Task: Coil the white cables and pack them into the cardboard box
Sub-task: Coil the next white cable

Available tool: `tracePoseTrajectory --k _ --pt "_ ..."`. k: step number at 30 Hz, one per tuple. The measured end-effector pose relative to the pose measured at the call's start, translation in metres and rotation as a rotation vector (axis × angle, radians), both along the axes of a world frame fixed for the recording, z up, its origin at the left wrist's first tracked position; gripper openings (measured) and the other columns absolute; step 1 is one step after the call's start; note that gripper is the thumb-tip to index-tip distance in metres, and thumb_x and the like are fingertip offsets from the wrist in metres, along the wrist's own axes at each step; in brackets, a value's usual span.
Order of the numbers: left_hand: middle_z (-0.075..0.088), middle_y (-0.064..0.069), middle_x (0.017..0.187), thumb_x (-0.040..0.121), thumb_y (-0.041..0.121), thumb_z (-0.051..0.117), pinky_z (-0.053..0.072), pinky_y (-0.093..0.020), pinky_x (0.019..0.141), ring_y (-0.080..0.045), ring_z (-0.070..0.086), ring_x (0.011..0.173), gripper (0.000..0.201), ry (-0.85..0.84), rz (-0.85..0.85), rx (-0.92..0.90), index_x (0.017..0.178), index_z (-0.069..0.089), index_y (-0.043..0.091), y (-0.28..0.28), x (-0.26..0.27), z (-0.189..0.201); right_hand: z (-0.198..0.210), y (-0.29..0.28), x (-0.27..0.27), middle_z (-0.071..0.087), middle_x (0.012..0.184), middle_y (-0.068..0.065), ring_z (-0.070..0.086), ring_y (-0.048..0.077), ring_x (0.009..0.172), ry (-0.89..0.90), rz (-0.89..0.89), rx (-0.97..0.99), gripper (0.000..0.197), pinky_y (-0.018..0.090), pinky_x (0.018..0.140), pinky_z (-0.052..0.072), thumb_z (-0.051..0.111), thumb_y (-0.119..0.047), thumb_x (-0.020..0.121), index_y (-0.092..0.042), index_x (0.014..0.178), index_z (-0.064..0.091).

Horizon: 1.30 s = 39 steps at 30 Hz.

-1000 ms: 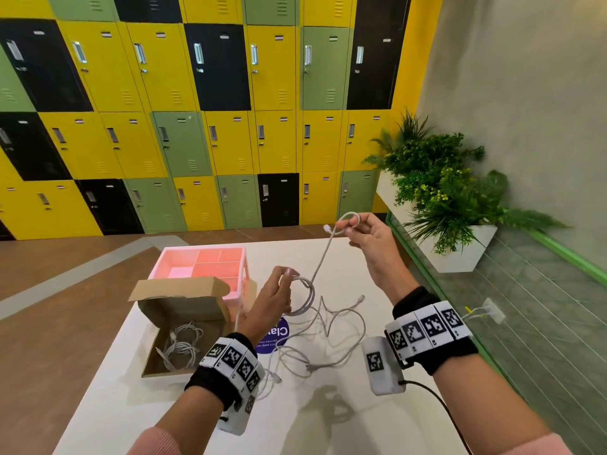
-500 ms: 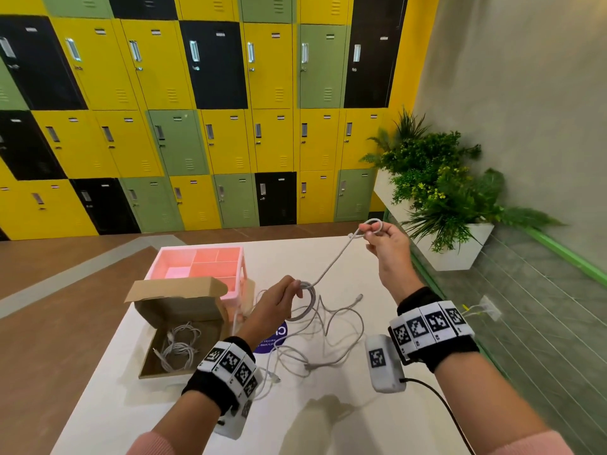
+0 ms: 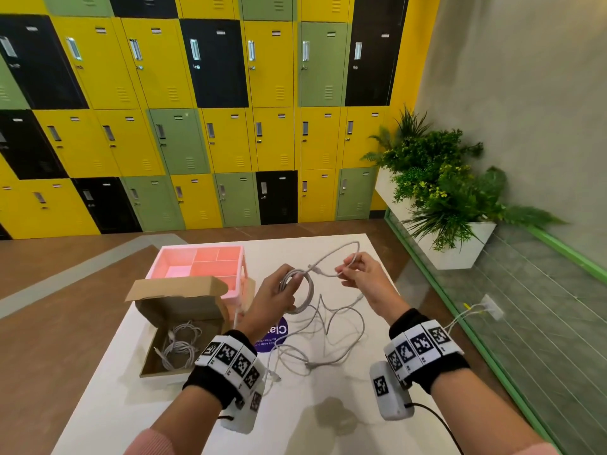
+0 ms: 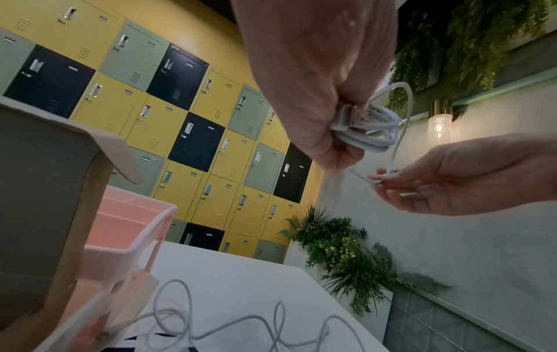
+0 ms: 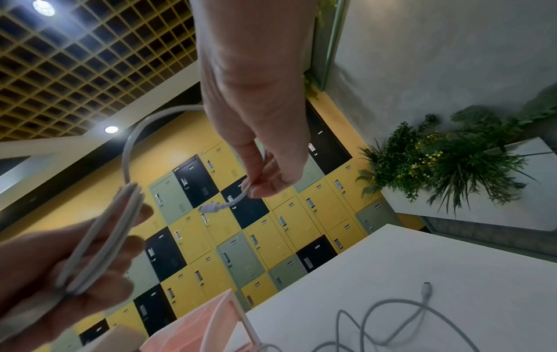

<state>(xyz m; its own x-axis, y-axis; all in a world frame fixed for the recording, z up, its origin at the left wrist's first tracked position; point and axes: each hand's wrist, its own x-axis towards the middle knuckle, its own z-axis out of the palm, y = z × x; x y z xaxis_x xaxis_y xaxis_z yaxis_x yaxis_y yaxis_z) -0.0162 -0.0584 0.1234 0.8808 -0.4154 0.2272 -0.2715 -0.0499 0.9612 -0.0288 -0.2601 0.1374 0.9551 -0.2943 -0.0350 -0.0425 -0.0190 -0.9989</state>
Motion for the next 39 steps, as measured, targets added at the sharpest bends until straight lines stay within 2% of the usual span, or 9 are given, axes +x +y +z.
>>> tracePoseTrajectory --k 7,13,21,24,26,29,32,35,39 --pt "0.045 0.002 0.067 0.099 0.023 0.047 0.041 -0.02 0.048 -0.004 0.042 0.053 0.017 0.013 0.071 0.032 0.087 0.056 0.014 -0.007 0.004 -0.003 0.0 0.014 -0.006 0.067 0.083 0.005 0.064 0.014 0.077 -0.03 0.262 -0.124 0.018 0.022 0.07 0.049 0.045 0.009 0.093 -0.009 0.096 0.049" --pt "0.048 0.013 0.061 0.098 0.028 0.049 0.039 -0.021 0.051 -0.006 0.042 0.057 0.02 0.02 0.073 0.056 0.088 0.057 0.012 -0.009 0.007 -0.015 -0.008 0.028 -0.008 0.063 0.086 0.007 0.061 0.015 0.08 -0.019 0.364 0.049 0.018 0.02 0.073 0.051 0.047 0.009 0.093 -0.008 0.1 0.048" --pt "0.056 0.008 0.066 0.097 0.035 0.051 0.041 -0.038 0.064 -0.015 0.05 0.066 0.021 -0.03 0.116 0.147 0.082 0.056 0.022 -0.009 0.014 -0.02 -0.001 0.037 -0.011 0.068 0.093 0.001 0.062 0.015 0.093 0.153 0.438 0.137 0.024 0.028 0.075 0.039 0.048 -0.007 0.089 -0.016 0.11 0.054" --pt "0.057 0.0 0.068 0.098 0.032 0.049 0.04 -0.037 0.063 -0.014 0.047 0.064 0.025 -0.094 0.127 0.216 0.084 0.054 0.013 -0.011 0.012 -0.021 0.005 0.039 -0.012 0.06 0.088 -0.001 0.055 0.013 0.087 0.209 0.484 0.121 0.031 0.029 0.077 0.036 0.055 -0.015 0.076 -0.016 0.107 0.054" --pt "0.056 0.001 0.067 0.1 0.029 0.048 0.037 -0.033 0.062 -0.014 0.045 0.062 0.027 -0.114 0.134 0.238 0.086 0.051 0.006 -0.015 0.01 -0.019 0.006 0.042 -0.013 0.055 0.092 0.004 0.052 0.013 0.086 0.231 0.486 0.124 0.035 0.026 0.076 0.038 0.058 -0.01 0.084 -0.01 0.117 0.05" --pt "0.053 0.007 0.064 0.1 0.026 0.047 0.034 -0.032 0.061 -0.014 0.042 0.062 0.025 -0.088 0.13 0.236 0.083 0.048 0.008 -0.017 0.01 -0.02 0.008 0.044 -0.015 0.056 0.107 0.006 0.055 0.008 0.091 0.221 0.489 -0.015 0.042 0.015 0.073 0.045 0.06 -0.012 0.092 -0.008 0.128 0.039" --pt "0.052 0.01 0.061 0.1 0.027 0.048 0.035 -0.031 0.061 -0.01 0.043 0.061 0.026 -0.075 0.149 0.222 0.08 0.048 0.011 -0.016 0.01 -0.019 0.01 0.044 -0.015 0.055 0.099 0.006 0.054 0.007 0.081 0.183 0.498 -0.173 0.044 0.013 0.065 0.045 0.062 -0.01 0.09 -0.007 0.128 0.04" --pt "0.056 0.016 0.059 0.099 0.027 0.049 0.035 -0.023 0.057 0.0 0.044 0.056 0.024 -0.069 0.167 0.217 0.077 0.049 0.017 -0.014 0.012 -0.018 0.012 0.044 -0.013 0.059 0.101 0.012 0.059 0.013 0.081 0.14 0.497 -0.284 0.037 0.019 0.068 0.052 0.062 -0.001 0.089 -0.003 0.123 0.049" --pt "0.055 0.011 0.063 0.099 0.03 0.049 0.037 -0.024 0.057 -0.001 0.044 0.055 0.022 -0.063 0.19 0.217 0.081 0.054 0.018 -0.012 0.013 -0.017 0.015 0.047 -0.009 0.068 0.102 0.02 0.068 0.03 0.089 0.119 0.429 -0.511 0.035 0.035 0.079 0.058 0.065 -0.001 0.085 -0.001 0.118 0.054"
